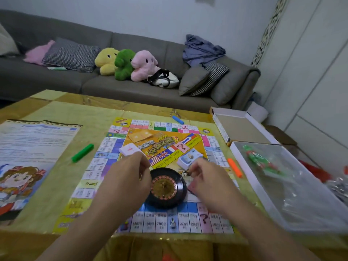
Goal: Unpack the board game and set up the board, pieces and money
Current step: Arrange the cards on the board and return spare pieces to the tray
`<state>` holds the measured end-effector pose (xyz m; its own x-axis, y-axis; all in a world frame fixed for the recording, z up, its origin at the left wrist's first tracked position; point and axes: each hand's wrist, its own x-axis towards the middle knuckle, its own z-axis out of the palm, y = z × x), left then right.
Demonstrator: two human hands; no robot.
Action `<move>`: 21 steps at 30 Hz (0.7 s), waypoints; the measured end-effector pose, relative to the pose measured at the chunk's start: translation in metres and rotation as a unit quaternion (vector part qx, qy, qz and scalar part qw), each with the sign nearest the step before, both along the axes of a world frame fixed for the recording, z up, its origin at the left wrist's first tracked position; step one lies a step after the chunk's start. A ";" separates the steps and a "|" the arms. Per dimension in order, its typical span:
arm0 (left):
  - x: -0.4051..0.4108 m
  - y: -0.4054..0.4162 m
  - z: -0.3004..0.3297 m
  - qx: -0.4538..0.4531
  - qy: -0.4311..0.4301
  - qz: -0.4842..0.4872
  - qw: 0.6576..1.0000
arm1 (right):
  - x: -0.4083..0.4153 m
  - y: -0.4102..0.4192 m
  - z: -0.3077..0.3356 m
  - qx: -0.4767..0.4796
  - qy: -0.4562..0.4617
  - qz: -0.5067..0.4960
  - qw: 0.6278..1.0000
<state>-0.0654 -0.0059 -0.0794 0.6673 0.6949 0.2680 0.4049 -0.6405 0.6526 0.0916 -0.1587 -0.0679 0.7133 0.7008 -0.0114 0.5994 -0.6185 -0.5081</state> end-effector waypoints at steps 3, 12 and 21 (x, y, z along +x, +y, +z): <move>0.001 -0.010 0.003 -0.032 -0.023 0.011 0.999 | 0.052 0.029 0.010 -0.054 -0.108 0.029 0.992; 0.011 0.001 -0.001 -0.056 -0.022 0.006 0.998 | 0.120 0.077 -0.005 -0.330 -0.228 0.270 0.875; 0.016 0.004 -0.007 -0.063 -0.004 -0.006 0.998 | 0.132 0.081 -0.017 -0.292 -0.242 0.276 0.883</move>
